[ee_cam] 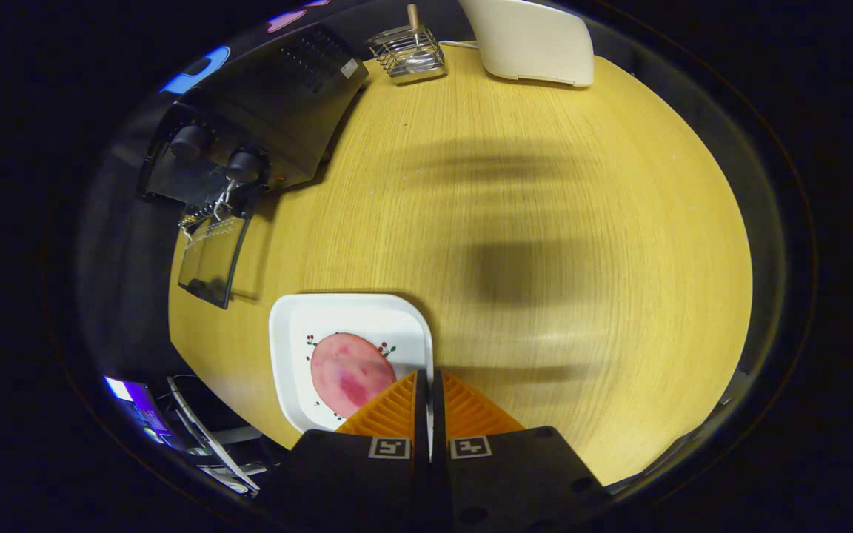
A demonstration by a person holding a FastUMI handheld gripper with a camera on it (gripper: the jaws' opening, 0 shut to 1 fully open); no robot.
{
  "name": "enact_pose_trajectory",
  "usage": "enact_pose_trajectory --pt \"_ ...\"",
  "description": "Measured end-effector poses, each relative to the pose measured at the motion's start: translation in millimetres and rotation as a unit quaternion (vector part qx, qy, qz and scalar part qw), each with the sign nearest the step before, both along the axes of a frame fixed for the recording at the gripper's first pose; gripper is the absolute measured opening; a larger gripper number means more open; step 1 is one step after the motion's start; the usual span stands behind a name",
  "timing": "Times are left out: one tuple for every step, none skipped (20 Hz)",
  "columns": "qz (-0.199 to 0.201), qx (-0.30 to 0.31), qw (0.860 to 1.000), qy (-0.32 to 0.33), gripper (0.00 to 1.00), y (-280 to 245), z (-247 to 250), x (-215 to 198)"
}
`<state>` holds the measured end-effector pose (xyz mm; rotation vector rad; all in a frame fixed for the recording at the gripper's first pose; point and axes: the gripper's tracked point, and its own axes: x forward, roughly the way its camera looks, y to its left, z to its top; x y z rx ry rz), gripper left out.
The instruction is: Open the toaster oven, put the food inside, and close the toaster oven door.
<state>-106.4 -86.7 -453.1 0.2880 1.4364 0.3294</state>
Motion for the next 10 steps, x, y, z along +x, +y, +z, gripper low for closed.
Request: enact_pose_trajectory --pt "-0.016 0.027 0.999 0.006 0.05 4.3 1.5 -0.8" --pt "-0.038 0.055 0.998 0.009 0.05 6.1 5.4 -1.5" --pt "-0.059 0.075 0.995 0.013 0.05 5.5 8.6 -2.6" --pt "-0.077 0.093 0.993 0.014 0.05 5.6 12.2 -4.2" --pt "-0.095 0.106 0.990 0.013 0.05 4.4 14.0 -4.5" --pt "-0.112 0.120 0.986 0.012 0.05 3.7 16.1 -6.2" --pt "-0.125 0.132 0.983 0.012 0.05 5.1 17.1 -5.8" --pt "-0.141 0.145 0.979 0.011 0.05 5.6 20.7 -5.7" --pt "-0.160 0.156 0.975 0.013 0.05 5.3 24.3 -6.9" --pt "-0.178 0.166 0.970 0.013 0.05 5.3 31.0 -10.2"
